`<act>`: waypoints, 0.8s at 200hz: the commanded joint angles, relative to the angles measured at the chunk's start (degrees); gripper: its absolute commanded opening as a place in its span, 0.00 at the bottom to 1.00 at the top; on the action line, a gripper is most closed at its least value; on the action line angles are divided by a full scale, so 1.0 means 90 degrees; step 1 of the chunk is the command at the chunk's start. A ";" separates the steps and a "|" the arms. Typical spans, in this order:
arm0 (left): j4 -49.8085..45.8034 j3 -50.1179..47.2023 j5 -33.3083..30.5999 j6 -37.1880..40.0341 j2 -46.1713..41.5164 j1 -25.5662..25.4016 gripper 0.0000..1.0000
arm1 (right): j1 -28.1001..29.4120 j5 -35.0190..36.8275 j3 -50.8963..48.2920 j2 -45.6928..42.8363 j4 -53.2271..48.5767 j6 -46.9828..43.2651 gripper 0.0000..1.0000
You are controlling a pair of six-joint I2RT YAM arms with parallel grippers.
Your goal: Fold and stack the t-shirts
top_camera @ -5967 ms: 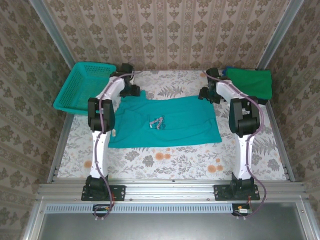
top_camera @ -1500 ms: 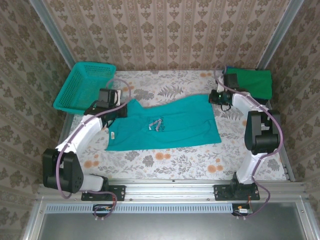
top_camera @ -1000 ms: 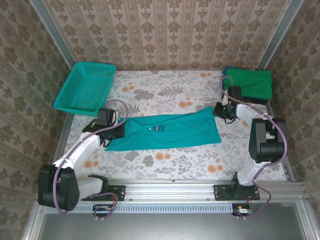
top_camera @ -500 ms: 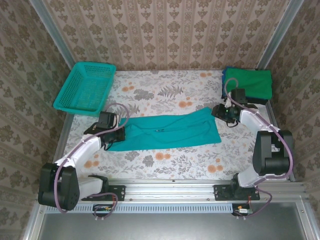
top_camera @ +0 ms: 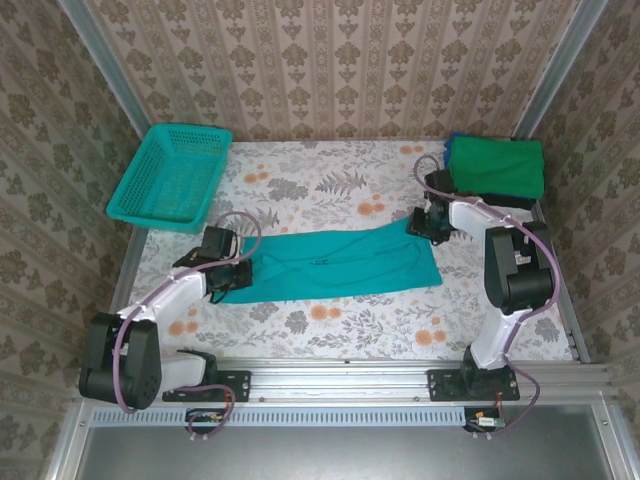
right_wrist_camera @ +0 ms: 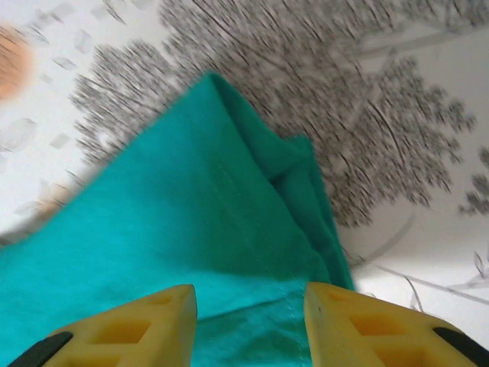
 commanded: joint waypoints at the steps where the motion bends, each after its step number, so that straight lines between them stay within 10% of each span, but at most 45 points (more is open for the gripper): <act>1: 0.0023 -0.0035 0.0089 -0.0085 0.0048 -0.0012 0.00 | -0.0005 0.0474 -0.0293 -0.0373 -0.0378 -0.0107 0.43; 91: 0.0068 -0.0056 0.0098 -0.0103 0.0087 0.0021 0.00 | -0.0020 0.0513 -0.0689 -0.0807 -0.0605 -0.0194 0.29; 160: 0.0072 -0.0052 0.0138 -0.0090 0.0131 0.0032 0.00 | 0.0495 0.0904 -0.0702 -0.0593 -0.0720 0.0075 0.40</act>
